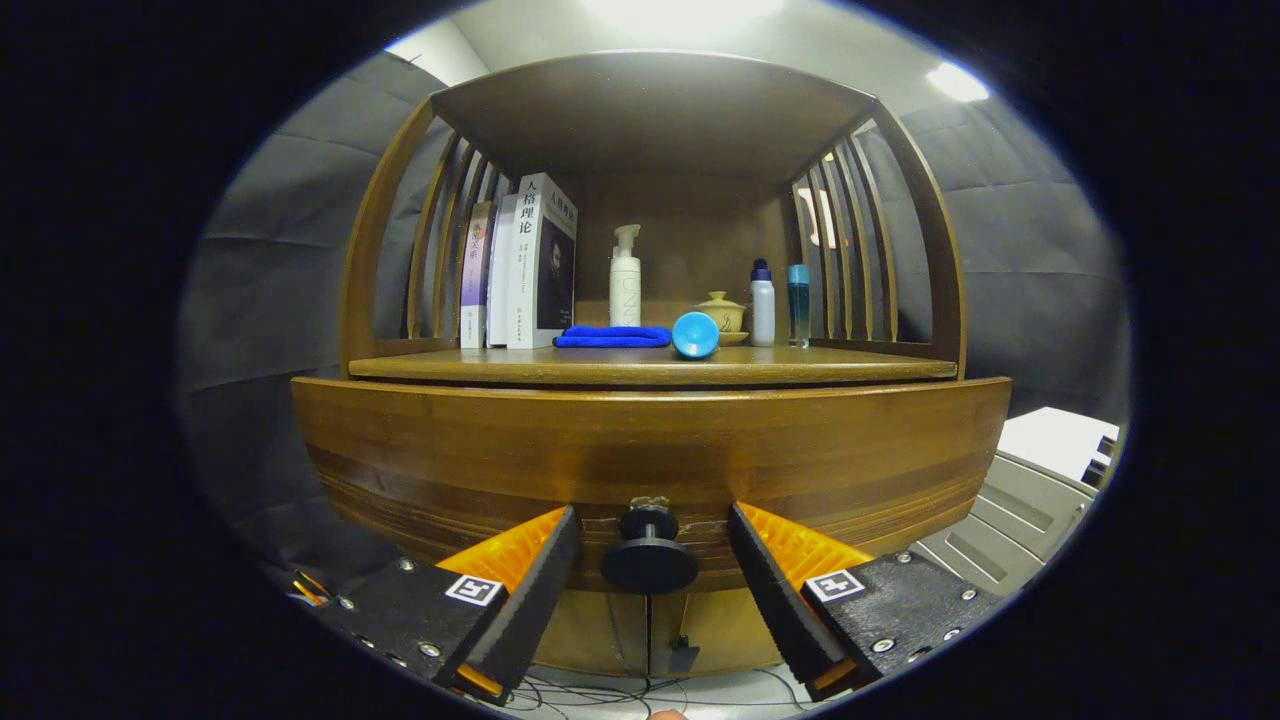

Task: Pull open the drawer, take out the items inside it, and place them on the countertop above the cabinet.

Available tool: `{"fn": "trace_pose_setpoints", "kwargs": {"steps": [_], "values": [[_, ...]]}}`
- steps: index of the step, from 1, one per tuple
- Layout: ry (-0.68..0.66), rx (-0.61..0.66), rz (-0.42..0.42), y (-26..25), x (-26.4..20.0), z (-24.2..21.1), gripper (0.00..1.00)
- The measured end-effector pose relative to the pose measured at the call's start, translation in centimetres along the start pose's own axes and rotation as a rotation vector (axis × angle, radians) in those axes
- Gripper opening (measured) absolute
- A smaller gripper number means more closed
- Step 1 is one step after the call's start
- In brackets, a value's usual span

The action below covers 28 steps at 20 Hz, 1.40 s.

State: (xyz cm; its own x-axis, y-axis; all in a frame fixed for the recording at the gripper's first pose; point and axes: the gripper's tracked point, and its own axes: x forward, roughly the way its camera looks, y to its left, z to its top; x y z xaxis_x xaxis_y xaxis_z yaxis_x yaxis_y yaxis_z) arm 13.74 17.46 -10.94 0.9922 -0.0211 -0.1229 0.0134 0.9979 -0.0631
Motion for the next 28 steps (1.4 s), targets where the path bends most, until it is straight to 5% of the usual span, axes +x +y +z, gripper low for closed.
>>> {"fn": "trace_pose_setpoints", "kwargs": {"steps": [15, 28], "values": [[-0.029, -0.013, -0.006, 0.2, 4.6, 0.4, 0.95], [-0.04, 0.036, 0.062, -1.2, -1.1, 5.6, 0.96]]}}
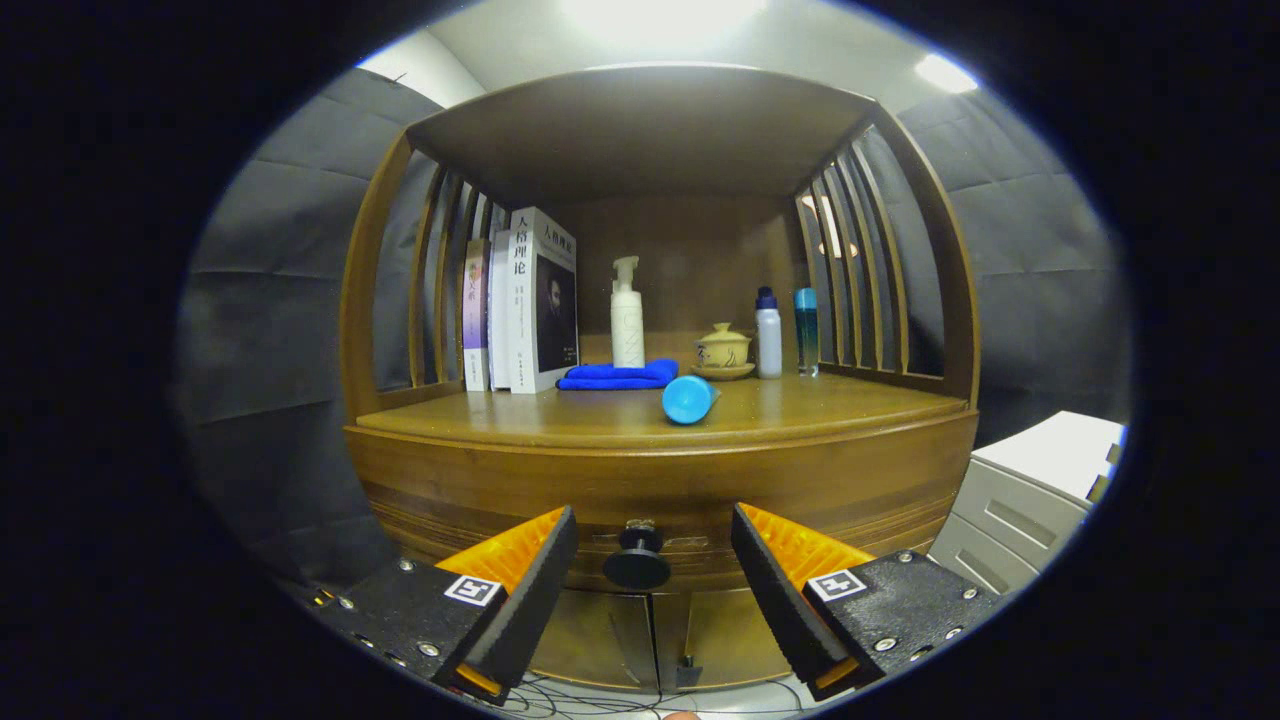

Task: Pull open the drawer, take out the items inside it, and place them on the countertop above the cabinet.

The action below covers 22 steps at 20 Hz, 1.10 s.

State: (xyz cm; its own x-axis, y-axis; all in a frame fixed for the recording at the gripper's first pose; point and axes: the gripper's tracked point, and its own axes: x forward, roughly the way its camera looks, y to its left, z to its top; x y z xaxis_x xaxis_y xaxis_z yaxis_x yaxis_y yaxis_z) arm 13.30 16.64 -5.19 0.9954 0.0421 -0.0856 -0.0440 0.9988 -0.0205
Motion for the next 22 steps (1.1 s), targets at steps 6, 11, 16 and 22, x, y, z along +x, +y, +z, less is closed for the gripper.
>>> {"fn": "trace_pose_setpoints", "kwargs": {"steps": [6, 11, 16, 22], "values": [[-0.067, 0.003, 0.018, -0.6, -5.1, 4.2, 0.96], [-0.12, 0.003, 0.034, -1.5, -9.4, 7.0, 0.95], [-0.148, -0.006, 0.049, -1.8, -12.8, 7.8, 0.95], [-0.15, -0.025, 0.023, -3.7, -14.8, 7.0, 0.95]]}}
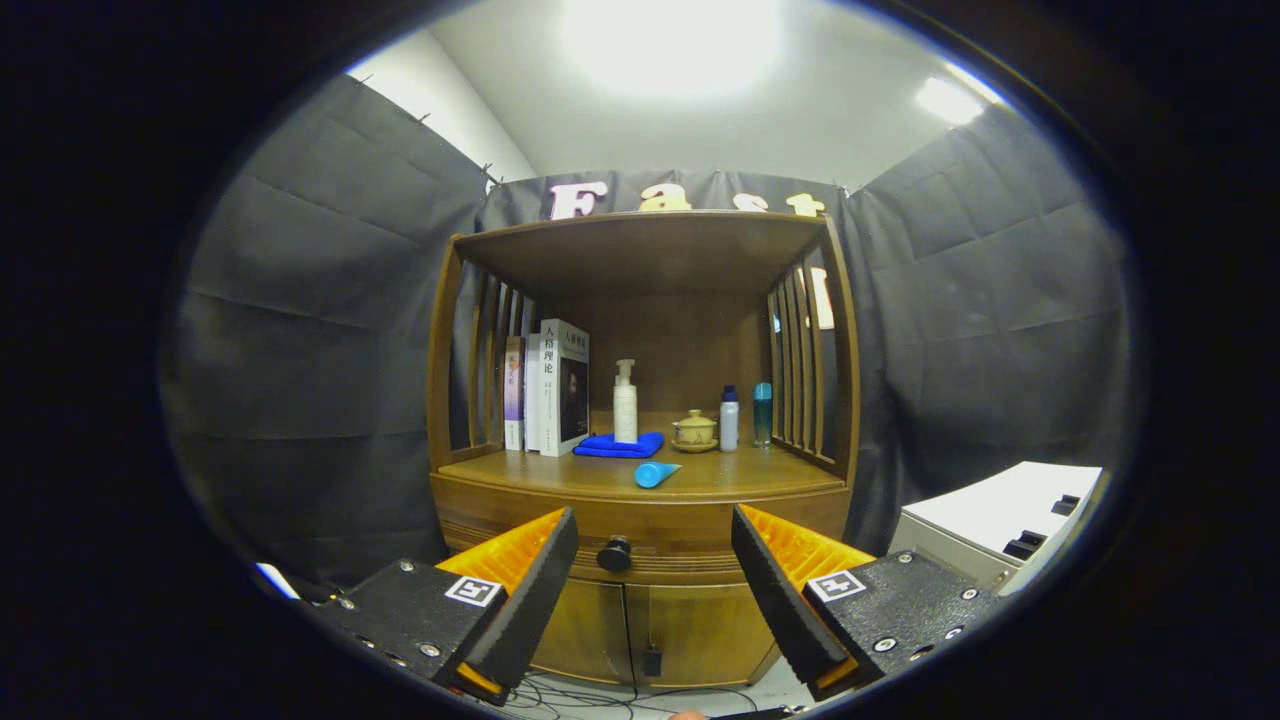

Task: Pull open the drawer, take out the items inside it, and place them on the countertop above the cabinet.

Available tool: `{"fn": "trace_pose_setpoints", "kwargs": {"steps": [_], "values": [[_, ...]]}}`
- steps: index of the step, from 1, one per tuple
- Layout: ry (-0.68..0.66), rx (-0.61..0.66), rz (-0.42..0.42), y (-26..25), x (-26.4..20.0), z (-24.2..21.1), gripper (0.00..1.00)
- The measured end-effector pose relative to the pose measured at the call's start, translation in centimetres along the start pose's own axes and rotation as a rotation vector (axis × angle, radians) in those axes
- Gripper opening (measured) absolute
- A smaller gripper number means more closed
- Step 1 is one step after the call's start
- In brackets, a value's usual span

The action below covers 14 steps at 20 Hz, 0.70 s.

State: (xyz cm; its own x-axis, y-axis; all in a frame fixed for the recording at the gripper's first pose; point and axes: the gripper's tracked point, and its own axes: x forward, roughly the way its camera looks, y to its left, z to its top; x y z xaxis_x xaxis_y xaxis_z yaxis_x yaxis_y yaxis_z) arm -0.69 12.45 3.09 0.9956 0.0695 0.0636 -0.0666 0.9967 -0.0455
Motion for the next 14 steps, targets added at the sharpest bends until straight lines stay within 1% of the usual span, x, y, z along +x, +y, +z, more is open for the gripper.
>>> {"fn": "trace_pose_setpoints", "kwargs": {"steps": [3, 9, 14], "values": [[0.015, 0.002, -0.01, -0.6, -0.6, -1.0, 0.95], [0.045, 0.017, 0.002, -0.6, -0.9, -2.5, 0.96], [0.047, 0.017, 0.003, -0.7, -0.8, -2.5, 0.96]]}}
